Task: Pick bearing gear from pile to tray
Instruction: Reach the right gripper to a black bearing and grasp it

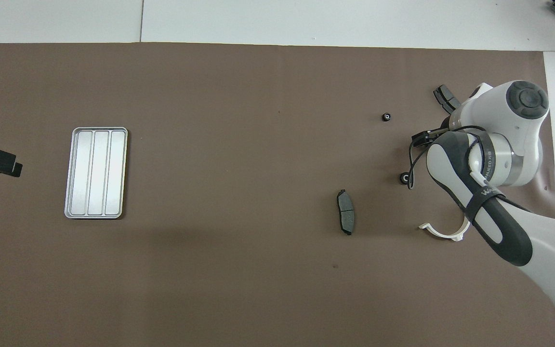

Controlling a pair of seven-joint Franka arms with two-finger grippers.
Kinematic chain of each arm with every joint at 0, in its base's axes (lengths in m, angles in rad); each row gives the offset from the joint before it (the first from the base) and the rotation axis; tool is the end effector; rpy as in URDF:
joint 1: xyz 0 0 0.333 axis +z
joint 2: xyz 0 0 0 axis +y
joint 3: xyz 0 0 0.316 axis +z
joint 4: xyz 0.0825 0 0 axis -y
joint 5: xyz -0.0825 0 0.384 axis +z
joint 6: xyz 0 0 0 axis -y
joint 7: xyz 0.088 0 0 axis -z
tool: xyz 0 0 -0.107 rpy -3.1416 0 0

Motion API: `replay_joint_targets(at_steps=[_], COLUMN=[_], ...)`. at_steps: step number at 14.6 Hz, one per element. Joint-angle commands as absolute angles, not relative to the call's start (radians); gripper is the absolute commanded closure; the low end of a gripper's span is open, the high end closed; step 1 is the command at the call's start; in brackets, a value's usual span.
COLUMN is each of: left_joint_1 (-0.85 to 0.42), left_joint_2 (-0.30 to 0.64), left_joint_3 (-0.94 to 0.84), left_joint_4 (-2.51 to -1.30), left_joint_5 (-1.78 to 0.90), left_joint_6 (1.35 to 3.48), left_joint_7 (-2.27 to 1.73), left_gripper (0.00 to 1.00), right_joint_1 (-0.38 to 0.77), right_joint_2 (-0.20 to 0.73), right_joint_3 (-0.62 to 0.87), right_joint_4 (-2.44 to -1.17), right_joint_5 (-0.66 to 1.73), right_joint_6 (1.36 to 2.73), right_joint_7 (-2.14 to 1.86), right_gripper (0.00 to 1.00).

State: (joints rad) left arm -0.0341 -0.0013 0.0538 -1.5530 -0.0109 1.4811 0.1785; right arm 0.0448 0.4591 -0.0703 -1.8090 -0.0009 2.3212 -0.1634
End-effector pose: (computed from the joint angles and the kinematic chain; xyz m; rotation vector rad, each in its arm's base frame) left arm 0.5446 0.0095 0.6260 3.1119 -0.2485 -0.1080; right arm 0.6548 -0.0131 0.2949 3.0957 0.2273 0.0791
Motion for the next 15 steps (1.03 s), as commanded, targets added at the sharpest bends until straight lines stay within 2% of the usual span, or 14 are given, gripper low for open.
replay_joint_targets(at_steps=[1,4,5,11,12,13,14,15], left_joint_1=[-0.028,-0.028,-0.028,-0.028,-0.028,-0.029,-0.029,-0.028], left_joint_2=[-0.026,-0.026,-0.026,-0.026,-0.026,-0.026,-0.026,-0.026], left_joint_3=[0.052,0.052,0.052,0.052,0.052,0.052,0.052,0.052], left_joint_4=[-1.578,-1.578,-1.578,-1.578,-1.578,-1.578,-1.578,-1.578], left_joint_5=[-0.006,-0.006,-0.006,-0.006,-0.006,-0.006,-0.006,-0.006], left_joint_6=[1.479,1.479,1.479,1.479,1.479,1.479,1.479,1.479], left_joint_7=[0.189,0.189,0.189,0.189,0.189,0.189,0.189,0.189], left_gripper=[0.00,0.00,0.00,0.00,0.00,0.00,0.00,0.00], right_joint_1=[0.038,0.038,0.037,0.040,0.040,0.040,0.041,0.041], right_joint_2=[0.468,0.474,0.472,0.471,0.471,0.471,0.471,0.471], right_joint_3=[-0.064,-0.064,-0.064,-0.066,-0.066,-0.066,-0.066,-0.066], right_joint_4=[-1.807,-1.813,-1.827,-1.836,-1.836,-1.836,-1.836,-1.836], right_joint_5=[0.037,0.037,0.037,0.037,0.037,0.037,0.038,0.038], right_joint_6=[2.341,2.358,2.358,2.356,2.358,2.356,2.356,2.356], right_joint_7=[-0.202,-0.206,-0.210,-0.259,-0.258,-0.258,-0.249,-0.232], right_gripper=[0.05,0.33,0.37,0.37,0.50,0.72,1.00,1.00])
